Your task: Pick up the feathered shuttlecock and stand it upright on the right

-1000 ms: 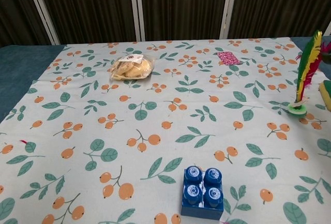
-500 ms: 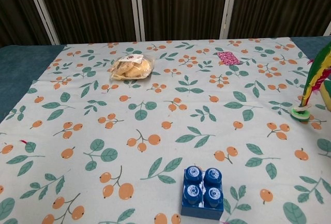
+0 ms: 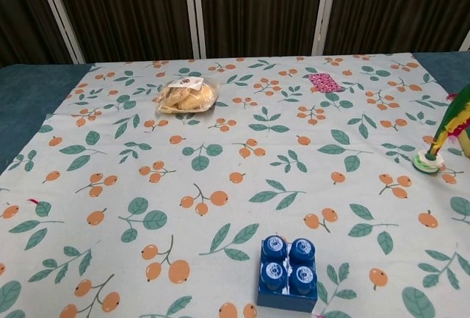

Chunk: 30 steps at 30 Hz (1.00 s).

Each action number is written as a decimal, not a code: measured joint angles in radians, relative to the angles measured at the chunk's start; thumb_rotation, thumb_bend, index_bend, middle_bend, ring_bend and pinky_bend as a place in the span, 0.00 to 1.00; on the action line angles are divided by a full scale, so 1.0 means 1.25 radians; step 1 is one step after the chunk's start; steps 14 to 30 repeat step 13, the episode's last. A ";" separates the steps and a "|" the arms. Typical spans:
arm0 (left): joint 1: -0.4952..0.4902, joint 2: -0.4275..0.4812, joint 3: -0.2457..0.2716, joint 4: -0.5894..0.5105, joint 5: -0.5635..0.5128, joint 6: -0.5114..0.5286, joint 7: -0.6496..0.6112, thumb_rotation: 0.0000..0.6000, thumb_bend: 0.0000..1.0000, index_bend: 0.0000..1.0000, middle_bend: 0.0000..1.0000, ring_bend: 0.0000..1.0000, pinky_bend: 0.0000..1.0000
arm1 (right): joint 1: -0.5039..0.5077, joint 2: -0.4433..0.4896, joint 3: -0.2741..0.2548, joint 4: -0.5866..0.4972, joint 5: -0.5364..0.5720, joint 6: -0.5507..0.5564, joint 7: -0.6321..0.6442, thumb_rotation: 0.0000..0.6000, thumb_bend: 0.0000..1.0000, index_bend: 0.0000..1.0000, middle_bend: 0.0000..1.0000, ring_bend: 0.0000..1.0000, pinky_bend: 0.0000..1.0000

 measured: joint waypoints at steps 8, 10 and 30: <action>-0.006 0.006 0.009 0.017 0.029 0.001 0.050 1.00 0.11 0.00 0.00 0.00 0.00 | -0.087 0.055 -0.158 0.099 -0.275 0.038 0.064 1.00 0.05 0.06 0.00 0.00 0.00; -0.007 0.005 0.008 0.020 0.034 0.006 0.053 1.00 0.11 0.00 0.00 0.00 0.00 | -0.107 0.059 -0.203 0.152 -0.329 0.046 0.072 1.00 0.05 0.05 0.00 0.00 0.00; -0.008 0.004 0.007 0.024 0.035 0.009 0.050 1.00 0.11 0.00 0.00 0.00 0.00 | -0.127 0.062 -0.237 0.186 -0.368 0.054 0.086 1.00 0.05 0.04 0.00 0.00 0.00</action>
